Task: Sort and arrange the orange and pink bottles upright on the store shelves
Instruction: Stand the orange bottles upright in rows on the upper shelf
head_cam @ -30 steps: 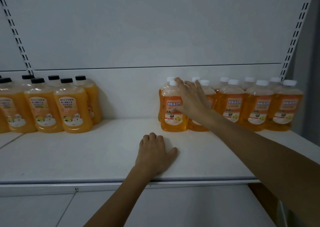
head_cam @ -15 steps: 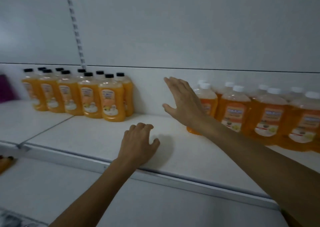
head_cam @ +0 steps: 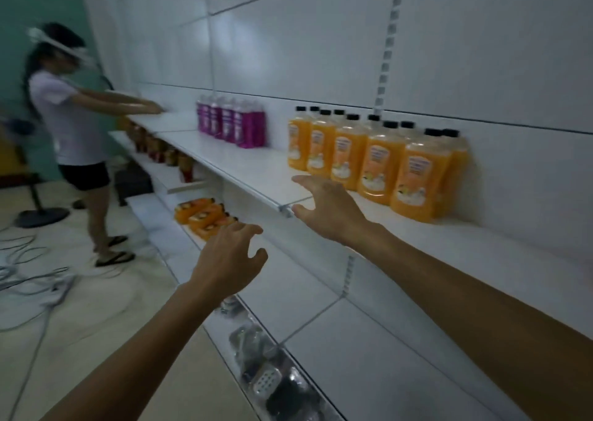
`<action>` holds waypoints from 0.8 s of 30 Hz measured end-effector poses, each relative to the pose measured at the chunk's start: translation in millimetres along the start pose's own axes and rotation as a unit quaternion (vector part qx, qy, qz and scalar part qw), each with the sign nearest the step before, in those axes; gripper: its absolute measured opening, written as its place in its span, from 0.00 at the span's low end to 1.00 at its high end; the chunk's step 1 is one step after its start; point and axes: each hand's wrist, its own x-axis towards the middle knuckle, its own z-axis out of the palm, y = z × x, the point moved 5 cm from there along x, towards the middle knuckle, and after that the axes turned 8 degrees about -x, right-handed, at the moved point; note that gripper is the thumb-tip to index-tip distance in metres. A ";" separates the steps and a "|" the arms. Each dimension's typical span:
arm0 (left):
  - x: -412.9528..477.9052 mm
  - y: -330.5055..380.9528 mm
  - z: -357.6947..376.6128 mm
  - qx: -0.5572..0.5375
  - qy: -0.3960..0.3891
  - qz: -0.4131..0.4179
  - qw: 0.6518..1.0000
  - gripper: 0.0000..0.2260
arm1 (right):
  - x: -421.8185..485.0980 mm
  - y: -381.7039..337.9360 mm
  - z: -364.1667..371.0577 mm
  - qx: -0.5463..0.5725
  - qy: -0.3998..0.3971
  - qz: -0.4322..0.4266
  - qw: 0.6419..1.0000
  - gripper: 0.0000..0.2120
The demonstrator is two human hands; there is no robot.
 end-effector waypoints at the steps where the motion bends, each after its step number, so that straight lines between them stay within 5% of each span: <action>1: 1.7 -16.9 -6.5 -0.001 0.000 -0.005 1.000 0.19 | 11.0 -16.9 13.7 0.008 -0.006 -0.013 1.000 0.26; 8: 28.9 -145.7 -38.4 0.002 -0.035 -0.032 0.999 0.17 | 92.2 -107.3 107.3 0.089 -0.054 -0.028 0.994 0.22; 15: 51.2 -256.3 -50.6 0.004 -0.060 -0.040 0.997 0.17 | 150.5 -136.6 203.8 0.181 -0.098 0.061 0.977 0.15; 24: 120.6 -342.2 -42.3 -0.008 -0.061 -0.055 0.997 0.18 | 227.1 -142.3 293.4 0.195 -0.099 0.072 0.973 0.23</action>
